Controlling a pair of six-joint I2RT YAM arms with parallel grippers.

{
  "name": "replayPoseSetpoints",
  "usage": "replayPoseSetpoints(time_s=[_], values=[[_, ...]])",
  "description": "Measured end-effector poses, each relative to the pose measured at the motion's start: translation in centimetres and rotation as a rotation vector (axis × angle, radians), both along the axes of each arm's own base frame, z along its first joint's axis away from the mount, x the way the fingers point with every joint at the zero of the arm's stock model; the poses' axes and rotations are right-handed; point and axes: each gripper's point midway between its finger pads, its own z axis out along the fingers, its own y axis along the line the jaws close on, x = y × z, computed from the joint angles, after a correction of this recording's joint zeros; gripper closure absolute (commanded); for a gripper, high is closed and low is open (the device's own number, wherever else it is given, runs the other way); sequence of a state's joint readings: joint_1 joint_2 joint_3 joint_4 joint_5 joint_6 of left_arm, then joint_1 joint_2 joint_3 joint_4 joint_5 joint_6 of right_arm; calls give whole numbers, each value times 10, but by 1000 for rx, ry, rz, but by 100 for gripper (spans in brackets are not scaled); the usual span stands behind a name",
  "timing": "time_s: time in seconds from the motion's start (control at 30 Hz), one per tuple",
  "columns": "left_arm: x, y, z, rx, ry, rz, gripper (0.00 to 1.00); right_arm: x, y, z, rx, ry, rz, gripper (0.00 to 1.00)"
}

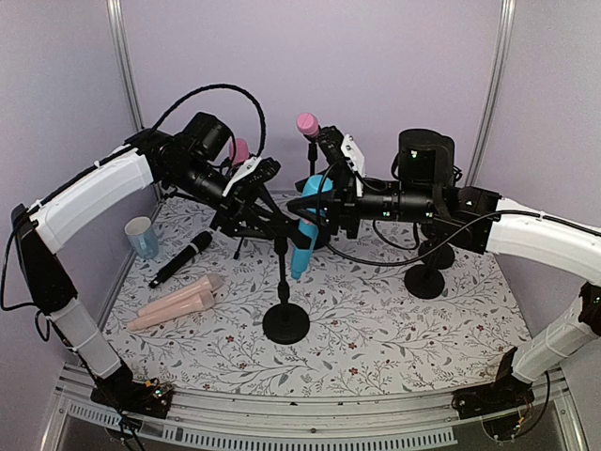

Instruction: Remove the microphone from the stand

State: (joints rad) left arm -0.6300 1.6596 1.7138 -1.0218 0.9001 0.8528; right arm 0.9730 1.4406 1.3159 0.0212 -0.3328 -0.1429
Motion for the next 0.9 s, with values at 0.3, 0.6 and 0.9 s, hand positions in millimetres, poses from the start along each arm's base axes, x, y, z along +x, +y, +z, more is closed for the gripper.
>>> replayPoseSetpoints(time_s=[0.3, 0.6, 0.9], values=[[0, -2, 5, -11, -4, -9, 90, -1, -1, 1, -13, 1, 10, 72], [3, -3, 6, -17, -33, -5, 97, -3, -6, 7, -65, -2, 9, 75], [5, 0, 5, 3, -52, 16, 37, -29, -57, 100, 56, -128, -38, 76]])
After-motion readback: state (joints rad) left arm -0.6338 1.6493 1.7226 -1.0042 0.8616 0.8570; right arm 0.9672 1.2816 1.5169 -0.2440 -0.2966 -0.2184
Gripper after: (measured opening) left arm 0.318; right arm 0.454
